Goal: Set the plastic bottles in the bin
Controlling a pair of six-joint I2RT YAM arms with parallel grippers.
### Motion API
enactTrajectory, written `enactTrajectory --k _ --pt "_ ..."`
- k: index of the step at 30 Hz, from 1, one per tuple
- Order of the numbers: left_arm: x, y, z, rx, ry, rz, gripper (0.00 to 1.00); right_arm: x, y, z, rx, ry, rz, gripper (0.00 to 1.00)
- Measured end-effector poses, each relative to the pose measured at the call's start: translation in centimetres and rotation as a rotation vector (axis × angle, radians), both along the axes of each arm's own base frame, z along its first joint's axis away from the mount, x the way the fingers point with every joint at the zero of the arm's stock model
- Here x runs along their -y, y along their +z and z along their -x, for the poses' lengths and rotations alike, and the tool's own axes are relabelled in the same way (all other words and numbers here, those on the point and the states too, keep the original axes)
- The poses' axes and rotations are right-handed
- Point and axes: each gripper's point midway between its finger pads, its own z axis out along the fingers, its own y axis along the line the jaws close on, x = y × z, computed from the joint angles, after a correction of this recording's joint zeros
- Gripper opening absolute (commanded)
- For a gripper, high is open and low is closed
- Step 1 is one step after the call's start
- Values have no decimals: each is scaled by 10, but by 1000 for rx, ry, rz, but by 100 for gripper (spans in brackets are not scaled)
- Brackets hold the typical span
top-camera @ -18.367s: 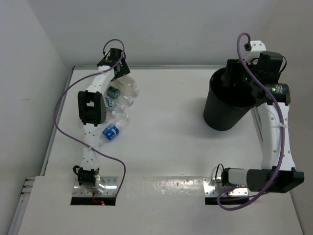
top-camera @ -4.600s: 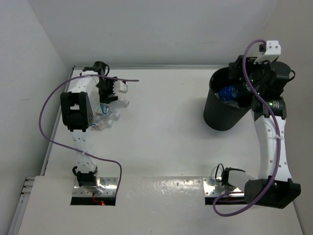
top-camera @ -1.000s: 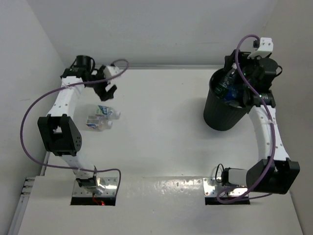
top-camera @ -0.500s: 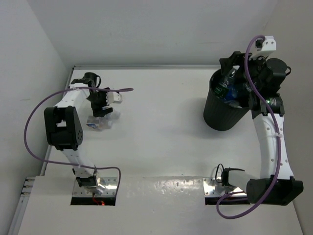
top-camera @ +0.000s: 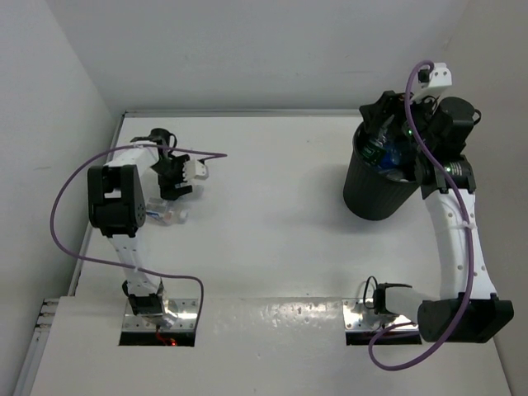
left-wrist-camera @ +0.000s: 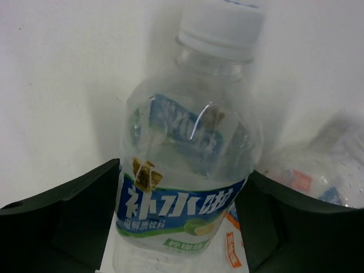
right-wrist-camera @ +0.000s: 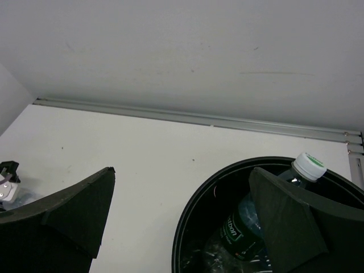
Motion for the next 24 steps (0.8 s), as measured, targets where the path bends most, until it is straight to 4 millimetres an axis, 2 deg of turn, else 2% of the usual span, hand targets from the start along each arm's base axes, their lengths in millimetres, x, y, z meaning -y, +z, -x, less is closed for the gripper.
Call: enactTrajectory --k 2,3,6,8,10,11,13,15,17,19,21,24 --pt "2 -5 -4 -14 6 14 71 -2 -2 -1 -7 6 1 100" --pt "4 -4 -8 -11 10 25 61 -2 -3 -2 -10 7 2 100" --pt "12 5 -28 24 41 85 48 -9 -4 -2 -17 26 2 98" --pt "22 20 -45 65 66 146 47 -15 -4 -2 -16 45 1 97" --pt "38 48 -63 110 106 244 44 -24 -2 0 -13 80 -3 95" --pt "49 70 -75 150 128 307 44 -30 -1 1 -9 98 -10 92" --pt "74 117 -96 214 161 448 43 -45 4 4 4 155 -27 89" --pt "113 178 -110 271 174 648 43 -64 9 8 15 224 -58 81" --pt "159 234 -102 267 163 864 43 -84 17 12 25 293 -105 75" --pt "205 280 -81 225 152 1063 43 -105 28 13 36 367 -151 68" --pt "251 312 -36 121 101 1220 43 -127 42 14 46 441 -199 66" --pt "302 345 16 -30 5 1344 43 -154 57 13 57 525 -245 67"
